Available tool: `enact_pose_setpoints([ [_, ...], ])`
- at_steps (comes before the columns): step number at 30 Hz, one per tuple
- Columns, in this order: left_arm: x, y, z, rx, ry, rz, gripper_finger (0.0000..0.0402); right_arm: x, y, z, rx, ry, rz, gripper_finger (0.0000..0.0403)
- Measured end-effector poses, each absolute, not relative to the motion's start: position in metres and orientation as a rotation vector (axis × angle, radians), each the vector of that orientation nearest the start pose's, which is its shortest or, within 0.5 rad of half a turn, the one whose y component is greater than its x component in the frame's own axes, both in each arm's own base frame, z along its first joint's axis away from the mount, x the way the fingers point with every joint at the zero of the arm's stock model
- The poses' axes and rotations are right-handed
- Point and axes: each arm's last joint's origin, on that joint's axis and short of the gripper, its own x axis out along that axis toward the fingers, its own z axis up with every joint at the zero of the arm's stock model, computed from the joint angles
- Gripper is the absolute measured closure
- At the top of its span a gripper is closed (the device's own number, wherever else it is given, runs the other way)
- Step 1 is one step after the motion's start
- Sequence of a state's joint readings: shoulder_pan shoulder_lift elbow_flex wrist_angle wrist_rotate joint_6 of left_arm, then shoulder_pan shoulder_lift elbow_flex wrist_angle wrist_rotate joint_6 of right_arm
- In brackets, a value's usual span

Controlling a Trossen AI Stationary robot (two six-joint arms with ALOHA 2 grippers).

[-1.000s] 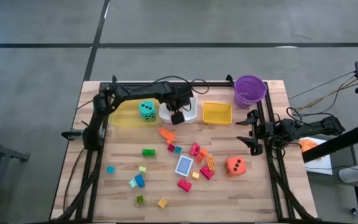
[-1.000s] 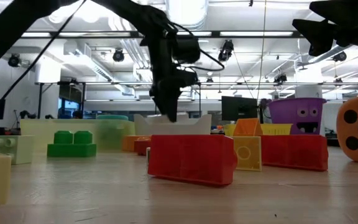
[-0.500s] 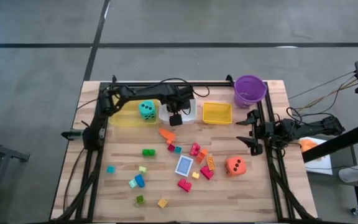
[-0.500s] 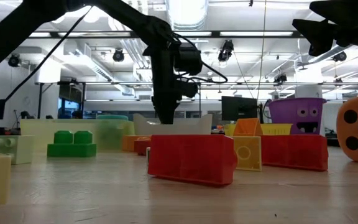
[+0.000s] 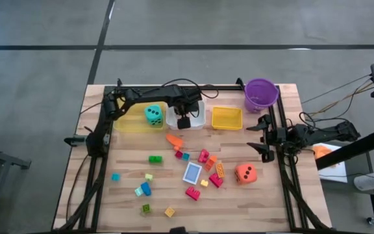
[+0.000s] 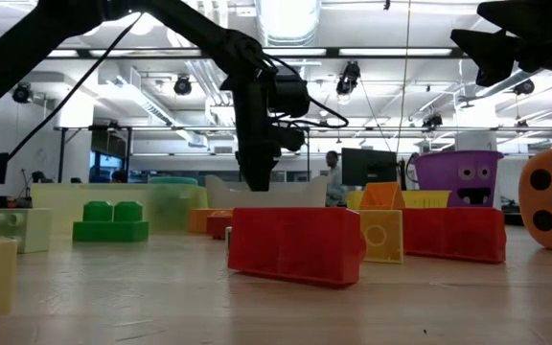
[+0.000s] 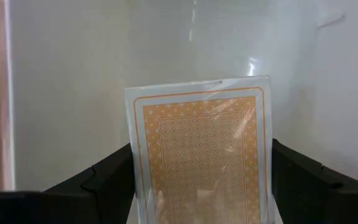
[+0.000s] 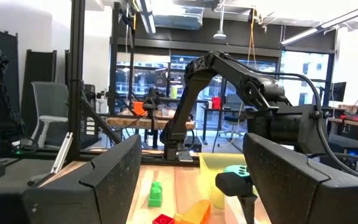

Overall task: Pick & Place Toys
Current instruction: Put the yellow playing cards box into the white bin

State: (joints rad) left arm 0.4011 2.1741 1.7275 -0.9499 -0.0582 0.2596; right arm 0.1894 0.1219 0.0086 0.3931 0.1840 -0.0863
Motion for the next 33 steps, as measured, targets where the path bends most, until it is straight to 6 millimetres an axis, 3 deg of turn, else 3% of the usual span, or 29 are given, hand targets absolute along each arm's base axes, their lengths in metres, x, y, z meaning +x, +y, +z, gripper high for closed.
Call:
enact_pose_setpoints([
  [9, 0.401, 0.173, 0.148, -0.096, 1.458, 0.129, 0.011, 0.1, 0.014, 0.194, -0.03, -0.275, -0.004, 0.0123],
  [33, 0.405, 0.166, 0.145, -0.148, 1.455, 0.161, 0.011, 0.1, 0.014, 0.194, -0.032, -0.275, -0.006, 0.0123],
])
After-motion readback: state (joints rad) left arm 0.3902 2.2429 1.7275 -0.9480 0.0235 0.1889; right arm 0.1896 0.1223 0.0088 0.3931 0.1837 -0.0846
